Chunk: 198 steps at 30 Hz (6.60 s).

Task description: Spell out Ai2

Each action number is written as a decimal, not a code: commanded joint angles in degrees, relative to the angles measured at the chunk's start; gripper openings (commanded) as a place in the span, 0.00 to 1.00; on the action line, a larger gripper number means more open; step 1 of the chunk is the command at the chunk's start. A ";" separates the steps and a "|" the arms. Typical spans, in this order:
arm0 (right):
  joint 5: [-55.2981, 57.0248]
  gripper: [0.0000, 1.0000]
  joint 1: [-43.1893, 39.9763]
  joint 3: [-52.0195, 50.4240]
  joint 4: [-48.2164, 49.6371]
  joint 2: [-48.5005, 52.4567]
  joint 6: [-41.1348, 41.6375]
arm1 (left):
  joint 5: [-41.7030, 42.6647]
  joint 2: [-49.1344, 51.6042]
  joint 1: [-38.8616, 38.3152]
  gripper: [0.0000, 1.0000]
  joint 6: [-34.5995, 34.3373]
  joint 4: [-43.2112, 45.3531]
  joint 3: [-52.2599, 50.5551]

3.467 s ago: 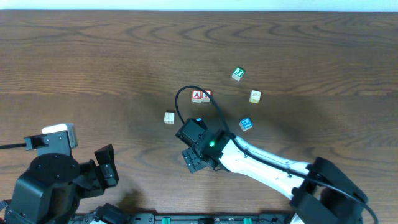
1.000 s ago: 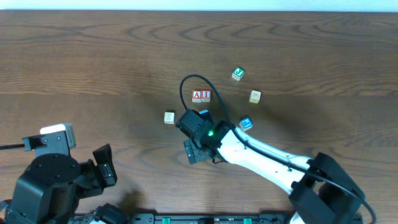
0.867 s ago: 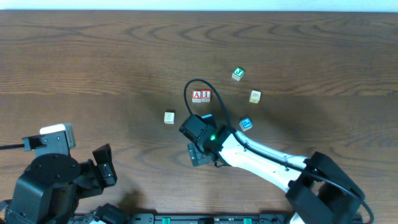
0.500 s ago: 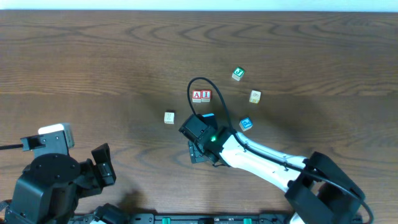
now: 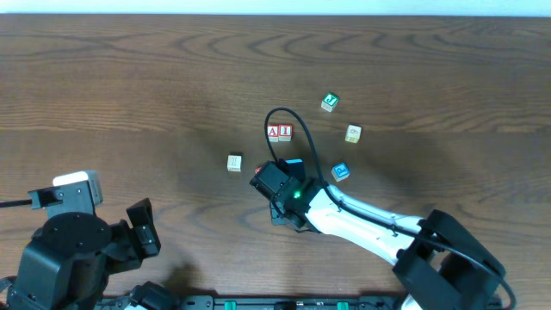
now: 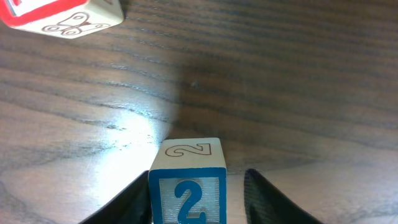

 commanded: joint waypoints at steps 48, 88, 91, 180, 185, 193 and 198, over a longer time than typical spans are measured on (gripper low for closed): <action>3.72 0.25 -19.45 16.87 3.52 6.34 -8.04 | -1.51 -0.22 -0.13 0.95 -0.48 -0.13 0.33; 1.79 0.38 -21.05 22.10 5.09 17.00 -8.52 | -3.02 -0.22 -0.13 0.95 -0.48 -0.15 0.33; 1.79 0.38 -21.05 22.10 5.09 17.00 -8.52 | -3.02 -0.20 -0.13 0.96 -0.48 -0.15 0.33; 1.20 0.38 -24.61 22.67 -1.36 16.15 -1.40 | -3.15 -0.22 -0.13 0.95 -0.92 -2.49 0.33; 1.11 0.40 -24.48 22.67 -0.83 16.15 -1.64 | -3.15 -0.22 -0.13 0.95 -0.92 -2.47 0.31; 1.16 0.43 -24.26 22.64 -0.07 16.15 -1.84 | -3.15 -0.22 -0.13 0.95 -1.44 -2.47 -0.50; 1.14 0.43 -24.26 22.64 0.61 16.15 -2.27 | -3.15 -0.20 -0.13 0.96 -1.84 -2.29 -1.44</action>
